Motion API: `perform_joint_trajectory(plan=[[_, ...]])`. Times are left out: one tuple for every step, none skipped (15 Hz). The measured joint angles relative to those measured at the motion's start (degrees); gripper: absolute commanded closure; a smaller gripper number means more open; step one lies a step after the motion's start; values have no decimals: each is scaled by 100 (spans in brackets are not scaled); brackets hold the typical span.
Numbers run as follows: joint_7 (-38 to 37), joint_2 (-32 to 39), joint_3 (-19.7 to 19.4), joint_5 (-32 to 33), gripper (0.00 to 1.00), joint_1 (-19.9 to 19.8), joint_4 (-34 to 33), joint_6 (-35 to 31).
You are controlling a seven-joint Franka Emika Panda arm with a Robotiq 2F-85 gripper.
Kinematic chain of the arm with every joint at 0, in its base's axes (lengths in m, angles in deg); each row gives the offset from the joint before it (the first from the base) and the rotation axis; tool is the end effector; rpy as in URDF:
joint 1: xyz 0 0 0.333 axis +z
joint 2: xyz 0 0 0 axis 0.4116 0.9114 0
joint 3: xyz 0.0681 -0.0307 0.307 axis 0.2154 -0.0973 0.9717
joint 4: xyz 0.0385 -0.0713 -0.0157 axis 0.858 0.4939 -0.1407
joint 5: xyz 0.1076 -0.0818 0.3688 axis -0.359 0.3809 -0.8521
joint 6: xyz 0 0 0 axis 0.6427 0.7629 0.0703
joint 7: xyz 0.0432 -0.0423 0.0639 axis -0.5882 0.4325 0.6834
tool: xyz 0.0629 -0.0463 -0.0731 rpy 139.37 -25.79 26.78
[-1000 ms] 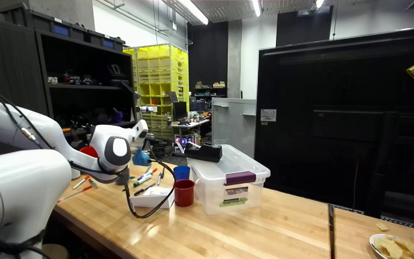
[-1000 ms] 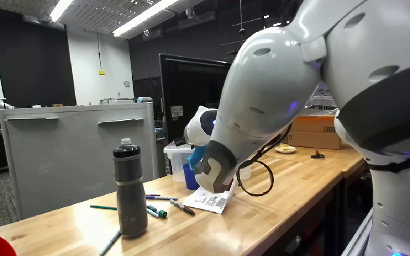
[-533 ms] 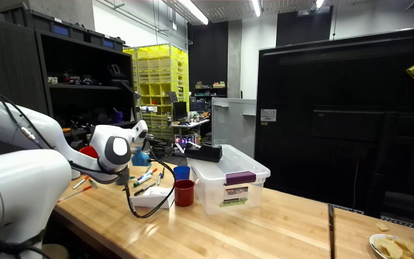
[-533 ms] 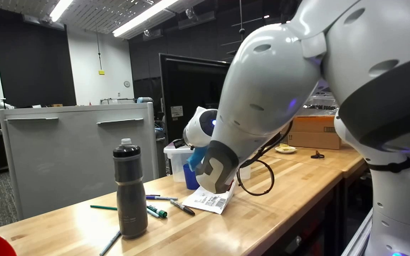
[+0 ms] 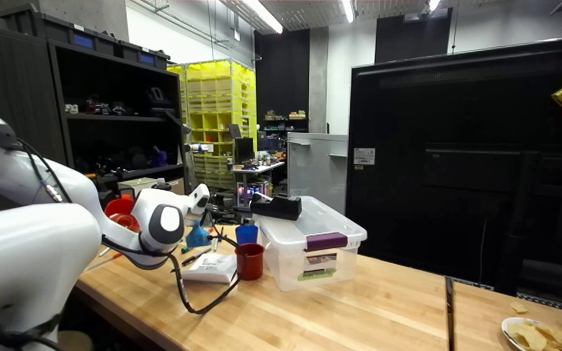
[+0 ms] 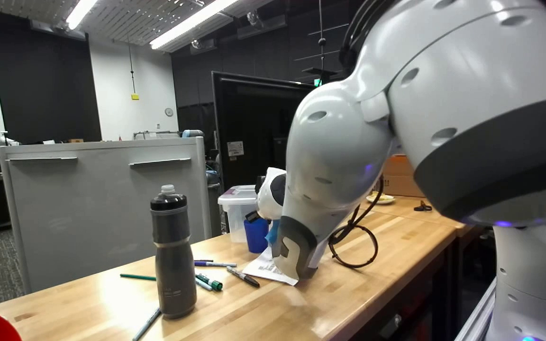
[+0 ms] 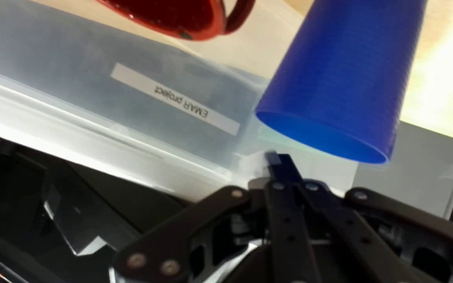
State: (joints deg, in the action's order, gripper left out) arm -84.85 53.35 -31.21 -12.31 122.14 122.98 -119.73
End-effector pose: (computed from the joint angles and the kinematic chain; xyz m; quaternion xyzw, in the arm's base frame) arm 0.4718 0.1703 0.2389 0.8230 -0.0066 0.5170 0.2354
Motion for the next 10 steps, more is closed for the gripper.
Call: perform_joint_trajectory(plan=[[75,19,32,0,100,-109,-33,0],[145,19,37,0,100,-191,-69,0],[207,19,36,0,100,-259,-109,0],[259,16,30,0,100,-315,-145,0],[309,8,18,0,100,-368,-178,0],[362,-4,9,0,100,-424,-205,2],[429,-26,7,4,100,-488,-219,4],[512,-61,9,18,100,-559,-223,10],[601,-106,9,46,100,-623,-226,26],[717,-160,5,83,100,-682,-225,130]])
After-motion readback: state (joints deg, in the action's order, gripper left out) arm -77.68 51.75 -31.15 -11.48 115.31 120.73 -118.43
